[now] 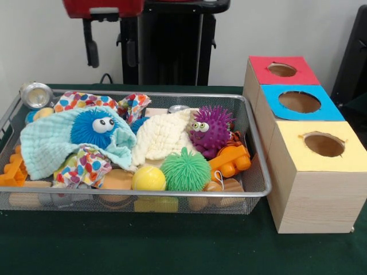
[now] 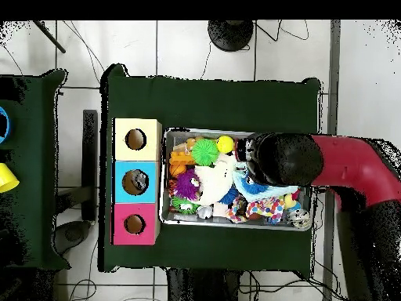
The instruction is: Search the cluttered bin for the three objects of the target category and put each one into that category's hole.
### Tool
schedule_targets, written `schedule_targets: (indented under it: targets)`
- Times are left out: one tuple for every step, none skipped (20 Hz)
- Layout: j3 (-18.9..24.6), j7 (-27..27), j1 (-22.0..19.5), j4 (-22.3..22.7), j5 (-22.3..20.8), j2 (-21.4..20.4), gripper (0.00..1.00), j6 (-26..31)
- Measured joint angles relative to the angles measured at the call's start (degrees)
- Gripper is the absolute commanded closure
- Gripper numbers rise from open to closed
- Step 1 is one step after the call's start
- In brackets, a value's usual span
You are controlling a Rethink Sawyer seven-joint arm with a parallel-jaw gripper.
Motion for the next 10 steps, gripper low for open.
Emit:
schedule_targets:
  targets:
    - [0.0,0.0,-1.0,0.5,0.6,0.3,0.0,-0.4]
    - [0.0,0.0,-2.6,1.4,1.6,0.9,0.0,-1.0]
    - [0.0,0.0,-3.2,1.7,1.8,1.1,0.0,-1.1]
    - [0.0,0.0,-4.8,2.4,2.2,1.7,0.0,-1.2]
    - [0.0,0.0,-5.5,2.7,2.2,2.0,0.0,-1.2]
    - [0.0,0.0,-5.8,2.8,2.2,2.1,0.0,-1.2]
    - [0.0,0.0,-6.6,3.2,2.2,2.4,0.0,-1.2]
    - [0.0,0.0,-7.1,3.5,2.2,2.6,0.0,-1.2]
    - [0.0,0.0,-7.5,3.8,2.2,2.7,0.0,-1.2]
    - [0.0,0.0,-8.0,4.0,2.2,2.9,0.0,-1.2]
